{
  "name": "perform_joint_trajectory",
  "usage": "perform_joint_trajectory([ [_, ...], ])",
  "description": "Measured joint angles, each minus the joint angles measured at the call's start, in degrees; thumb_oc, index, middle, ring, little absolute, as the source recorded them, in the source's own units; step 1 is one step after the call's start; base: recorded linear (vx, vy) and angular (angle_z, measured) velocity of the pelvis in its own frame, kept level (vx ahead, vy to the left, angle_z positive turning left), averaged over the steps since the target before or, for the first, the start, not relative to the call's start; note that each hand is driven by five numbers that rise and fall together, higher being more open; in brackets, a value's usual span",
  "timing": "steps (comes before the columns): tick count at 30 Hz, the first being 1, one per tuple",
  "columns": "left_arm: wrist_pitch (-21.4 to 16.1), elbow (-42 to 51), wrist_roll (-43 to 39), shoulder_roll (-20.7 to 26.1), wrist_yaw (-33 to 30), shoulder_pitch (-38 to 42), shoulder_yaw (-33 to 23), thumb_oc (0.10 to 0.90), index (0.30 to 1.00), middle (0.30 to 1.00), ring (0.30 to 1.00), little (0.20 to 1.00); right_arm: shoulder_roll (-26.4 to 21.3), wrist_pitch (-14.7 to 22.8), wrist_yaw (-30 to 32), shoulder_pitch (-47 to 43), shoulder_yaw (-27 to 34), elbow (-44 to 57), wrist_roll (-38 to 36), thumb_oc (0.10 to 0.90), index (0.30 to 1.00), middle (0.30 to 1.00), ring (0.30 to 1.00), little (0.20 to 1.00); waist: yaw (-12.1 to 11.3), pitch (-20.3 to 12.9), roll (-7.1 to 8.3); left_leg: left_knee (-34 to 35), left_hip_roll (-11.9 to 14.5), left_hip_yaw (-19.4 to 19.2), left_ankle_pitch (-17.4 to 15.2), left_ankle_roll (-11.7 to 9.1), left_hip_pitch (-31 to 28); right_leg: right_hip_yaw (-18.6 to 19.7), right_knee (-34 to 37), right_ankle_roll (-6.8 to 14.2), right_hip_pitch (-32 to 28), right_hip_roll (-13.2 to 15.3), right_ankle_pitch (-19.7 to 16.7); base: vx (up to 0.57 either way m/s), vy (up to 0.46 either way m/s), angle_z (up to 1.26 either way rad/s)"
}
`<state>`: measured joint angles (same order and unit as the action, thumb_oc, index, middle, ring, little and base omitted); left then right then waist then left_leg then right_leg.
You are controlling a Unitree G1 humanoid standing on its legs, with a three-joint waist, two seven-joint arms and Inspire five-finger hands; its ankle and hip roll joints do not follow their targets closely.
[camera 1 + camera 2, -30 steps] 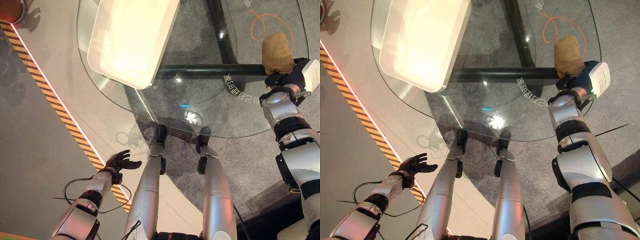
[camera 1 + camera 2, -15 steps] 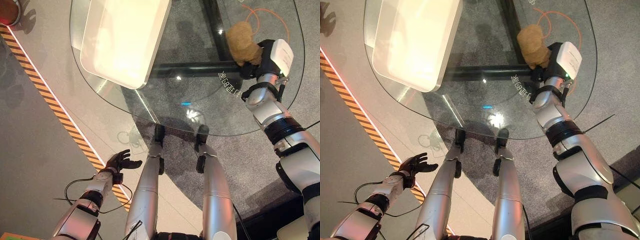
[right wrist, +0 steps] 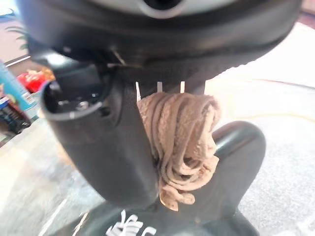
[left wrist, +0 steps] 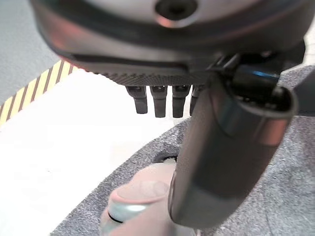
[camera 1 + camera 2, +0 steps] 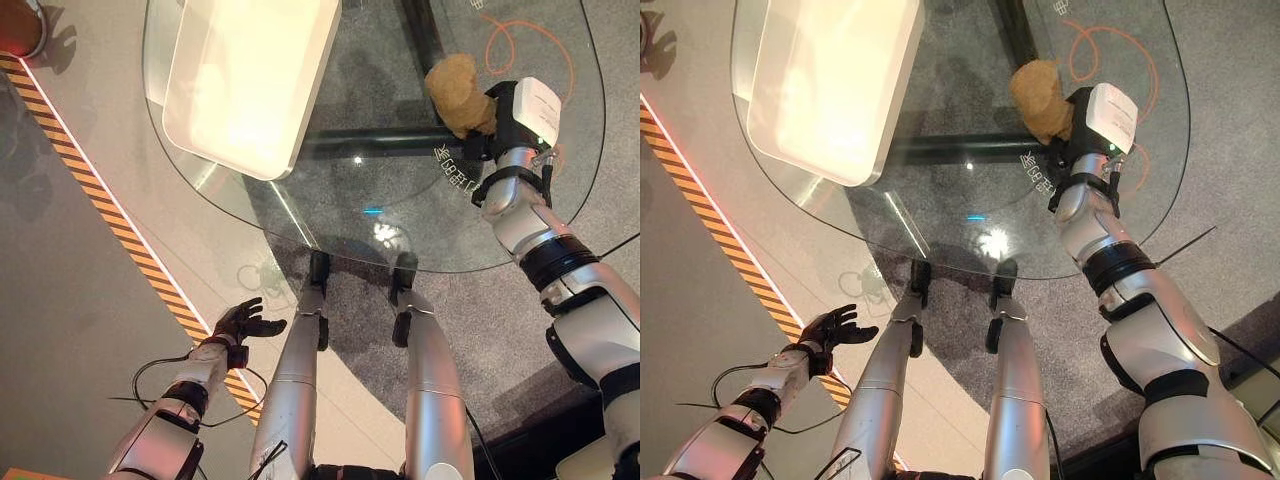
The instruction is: Wipe the table with a cloth and put it in the basket.
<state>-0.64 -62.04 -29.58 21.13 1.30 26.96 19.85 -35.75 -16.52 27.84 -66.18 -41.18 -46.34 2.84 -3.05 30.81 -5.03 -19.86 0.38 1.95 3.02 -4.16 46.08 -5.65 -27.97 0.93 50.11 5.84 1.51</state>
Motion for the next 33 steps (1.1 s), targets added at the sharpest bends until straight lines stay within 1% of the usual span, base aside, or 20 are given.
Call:
perform_joint_trajectory([
  [2, -0.13, 0.01, 0.00, -0.35, -0.07, 0.00, 0.00, 0.800, 0.900, 0.900, 0.900, 0.900, 0.54, 0.08, -0.77, 0.00, -0.50, 0.27, 2.01, 0.100, 0.300, 0.300, 0.300, 0.200, 0.00, -0.01, -0.02, 0.01, 0.11, -0.01, 0.04, -0.06, -0.01, -0.03, 0.00, 0.09, 0.00, -0.09, 0.10, 0.00, 0.000, 0.00],
  [7, -0.10, 0.06, 0.07, -0.51, -0.51, -0.01, 0.01, 0.800, 0.900, 0.900, 0.900, 0.900, 0.98, 0.11, -2.79, 0.05, -0.53, 1.02, 3.97, 0.100, 0.300, 0.300, 0.300, 0.200, -0.01, -0.18, -0.29, 0.57, 0.24, 0.02, 0.28, -0.42, -0.21, -0.12, -0.05, 0.10, 0.02, -0.18, 0.23, 0.00, 0.000, 0.00],
  [11, -0.04, 0.07, 0.12, -0.57, -0.70, 0.00, 0.01, 0.800, 0.900, 0.900, 0.900, 0.900, 1.38, 0.18, -4.64, 1.46, -0.77, 4.07, 5.11, 0.100, 0.300, 0.300, 0.300, 0.200, -0.01, -0.24, -0.40, 1.01, 0.38, 0.02, 0.38, -0.58, -0.63, -0.12, -0.39, -0.18, 0.02, -0.27, 0.61, 0.00, 0.000, 0.00],
  [18, 0.07, 0.17, 0.26, -0.68, -0.82, 0.00, 0.00, 0.800, 0.900, 0.900, 0.900, 0.900, 2.05, 0.51, -7.04, 3.97, -2.96, 9.59, 7.32, 0.100, 0.300, 0.300, 0.300, 0.200, 0.01, -0.38, -0.63, 1.76, 0.57, 0.06, 0.58, -0.91, -0.98, -0.27, -0.87, -0.49, 0.24, -0.38, 1.19, 0.00, 0.000, 0.00],
  [26, -0.01, 0.16, 0.51, -0.71, -0.82, 0.00, -0.01, 0.800, 0.900, 0.900, 0.900, 0.900, 2.39, 1.45, -7.73, 4.18, -3.36, 9.71, 8.01, 0.100, 0.300, 0.300, 0.300, 0.200, 0.00, -0.39, -0.64, 1.83, 0.56, 0.06, 0.58, -0.91, -0.98, -0.32, -0.90, -0.48, 0.23, -0.34, 1.25, 0.00, 0.000, 0.00],
  [33, -0.04, 0.16, 1.15, -0.80, -0.82, 0.01, -0.11, 0.800, 0.900, 0.900, 0.900, 0.900, 2.66, 1.50, -8.44, 5.12, -4.26, 11.36, 8.28, 0.100, 0.300, 0.300, 0.300, 0.200, 0.00, -0.39, -0.64, 1.80, 0.56, 0.06, 0.58, -0.92, -0.98, -0.34, -0.96, -0.50, 0.21, -0.32, 1.27, 0.00, 0.000, 0.00],
])
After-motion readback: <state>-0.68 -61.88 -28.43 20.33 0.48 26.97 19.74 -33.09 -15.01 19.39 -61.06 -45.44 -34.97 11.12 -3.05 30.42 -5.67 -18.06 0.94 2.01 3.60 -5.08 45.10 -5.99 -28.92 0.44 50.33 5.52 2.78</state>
